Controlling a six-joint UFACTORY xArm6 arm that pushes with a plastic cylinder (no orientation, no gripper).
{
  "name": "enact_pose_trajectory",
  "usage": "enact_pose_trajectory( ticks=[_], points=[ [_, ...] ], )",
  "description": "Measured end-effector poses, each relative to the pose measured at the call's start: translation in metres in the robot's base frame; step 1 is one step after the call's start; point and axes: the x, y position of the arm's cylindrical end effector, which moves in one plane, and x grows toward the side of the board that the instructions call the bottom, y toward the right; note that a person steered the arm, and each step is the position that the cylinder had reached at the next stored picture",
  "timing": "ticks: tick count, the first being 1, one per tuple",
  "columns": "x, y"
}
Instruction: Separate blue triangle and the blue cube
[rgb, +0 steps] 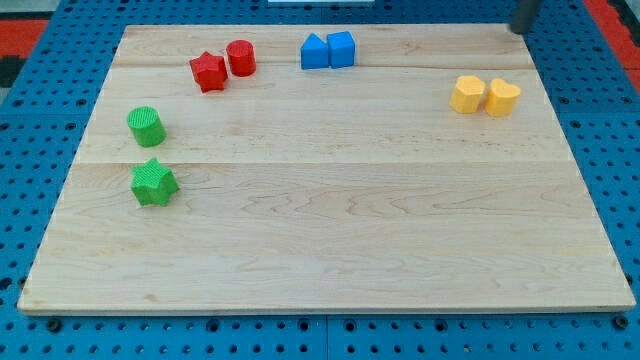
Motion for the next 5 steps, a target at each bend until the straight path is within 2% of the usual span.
enact_pose_trajectory(
  ticks=[1,3,4,5],
  points=[
    [-0.001,-0.025],
    [0.0,-0.111],
    [0.0,-0.204],
    [0.013,-0.256]
  ],
)
